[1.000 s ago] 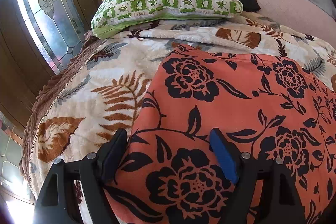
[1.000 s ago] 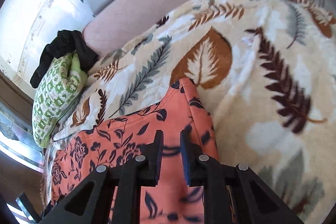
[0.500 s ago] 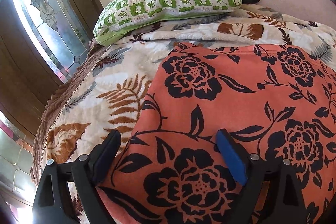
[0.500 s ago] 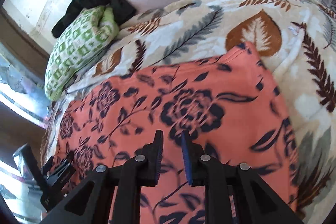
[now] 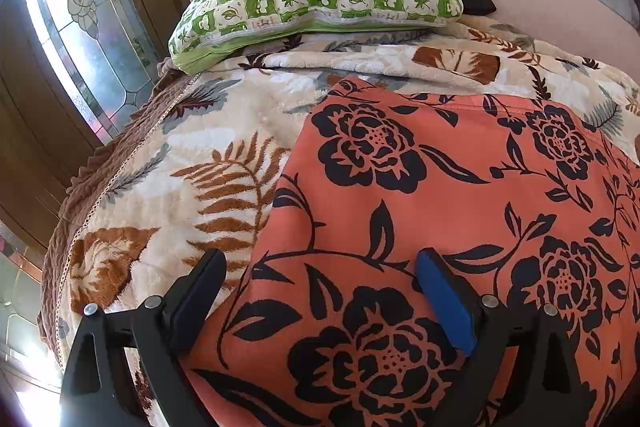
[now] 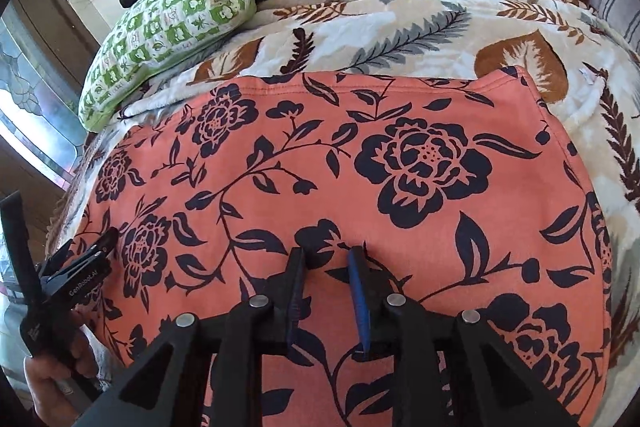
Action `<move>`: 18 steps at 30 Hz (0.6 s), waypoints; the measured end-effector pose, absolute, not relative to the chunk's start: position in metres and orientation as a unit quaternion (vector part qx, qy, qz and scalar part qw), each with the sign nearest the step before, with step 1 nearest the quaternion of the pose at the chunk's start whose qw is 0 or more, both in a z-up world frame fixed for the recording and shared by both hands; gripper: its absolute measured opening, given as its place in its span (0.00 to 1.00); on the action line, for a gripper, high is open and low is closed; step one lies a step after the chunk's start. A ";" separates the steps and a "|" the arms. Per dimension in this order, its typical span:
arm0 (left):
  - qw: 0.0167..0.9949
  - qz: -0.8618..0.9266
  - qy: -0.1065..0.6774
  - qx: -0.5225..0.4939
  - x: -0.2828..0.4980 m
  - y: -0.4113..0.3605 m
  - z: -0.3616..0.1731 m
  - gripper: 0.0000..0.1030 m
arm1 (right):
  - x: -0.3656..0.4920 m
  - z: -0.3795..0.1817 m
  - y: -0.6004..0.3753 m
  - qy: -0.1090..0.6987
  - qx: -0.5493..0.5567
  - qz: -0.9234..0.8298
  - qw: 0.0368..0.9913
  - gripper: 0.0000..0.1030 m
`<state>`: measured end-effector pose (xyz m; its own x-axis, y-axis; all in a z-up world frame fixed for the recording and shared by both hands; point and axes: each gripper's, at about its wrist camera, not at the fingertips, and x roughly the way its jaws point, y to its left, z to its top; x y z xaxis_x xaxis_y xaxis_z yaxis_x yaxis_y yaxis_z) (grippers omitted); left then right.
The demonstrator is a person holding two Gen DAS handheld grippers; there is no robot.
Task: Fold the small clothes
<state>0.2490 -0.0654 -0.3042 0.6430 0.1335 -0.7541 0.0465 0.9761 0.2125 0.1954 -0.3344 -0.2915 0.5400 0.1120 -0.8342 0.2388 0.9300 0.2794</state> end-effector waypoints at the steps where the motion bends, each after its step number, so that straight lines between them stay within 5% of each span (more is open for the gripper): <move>1: 0.902 0.024 0.419 0.104 0.249 -0.065 -0.302 0.93 | 0.194 -0.289 -0.337 0.478 0.186 -0.036 0.857 0.25; 18: 0.931 -0.027 0.353 0.084 0.227 -0.098 -0.265 0.93 | 0.184 -0.253 -0.337 0.401 0.183 -0.043 0.897 0.25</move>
